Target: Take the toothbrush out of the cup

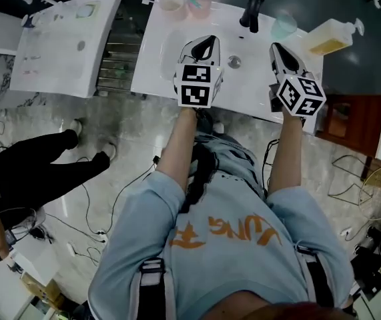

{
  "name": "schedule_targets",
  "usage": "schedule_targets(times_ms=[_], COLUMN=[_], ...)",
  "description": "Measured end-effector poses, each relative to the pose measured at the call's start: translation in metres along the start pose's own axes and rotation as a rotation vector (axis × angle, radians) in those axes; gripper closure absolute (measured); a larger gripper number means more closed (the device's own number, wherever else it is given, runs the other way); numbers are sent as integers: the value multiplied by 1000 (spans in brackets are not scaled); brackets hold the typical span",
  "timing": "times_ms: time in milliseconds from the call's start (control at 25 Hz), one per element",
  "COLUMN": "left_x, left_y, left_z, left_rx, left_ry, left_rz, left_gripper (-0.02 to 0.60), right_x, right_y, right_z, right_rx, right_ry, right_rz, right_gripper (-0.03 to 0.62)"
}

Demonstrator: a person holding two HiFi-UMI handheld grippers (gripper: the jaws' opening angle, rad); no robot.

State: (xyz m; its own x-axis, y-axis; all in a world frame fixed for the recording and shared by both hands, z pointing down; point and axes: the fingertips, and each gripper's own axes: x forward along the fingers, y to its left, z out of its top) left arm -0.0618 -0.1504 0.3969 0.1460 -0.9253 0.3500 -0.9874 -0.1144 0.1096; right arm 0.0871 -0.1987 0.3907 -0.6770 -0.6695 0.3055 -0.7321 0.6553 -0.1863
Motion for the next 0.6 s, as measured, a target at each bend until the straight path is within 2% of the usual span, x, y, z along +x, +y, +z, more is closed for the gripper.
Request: schedule_targets(times_ms=[360,600], left_x=[-6,1], left_y=[59,96], left_z=[10,13], left_rx=[-25,-34], left_ry=[-5,4], left_rz=[58,65], left_gripper=[574,574], right_x=[53,95], right_y=[71,107], right_z=[39,47], right_rx=[-88,-106], right_ry=[-29,-19], right_rz=[122,169], right_gripper=[556,556])
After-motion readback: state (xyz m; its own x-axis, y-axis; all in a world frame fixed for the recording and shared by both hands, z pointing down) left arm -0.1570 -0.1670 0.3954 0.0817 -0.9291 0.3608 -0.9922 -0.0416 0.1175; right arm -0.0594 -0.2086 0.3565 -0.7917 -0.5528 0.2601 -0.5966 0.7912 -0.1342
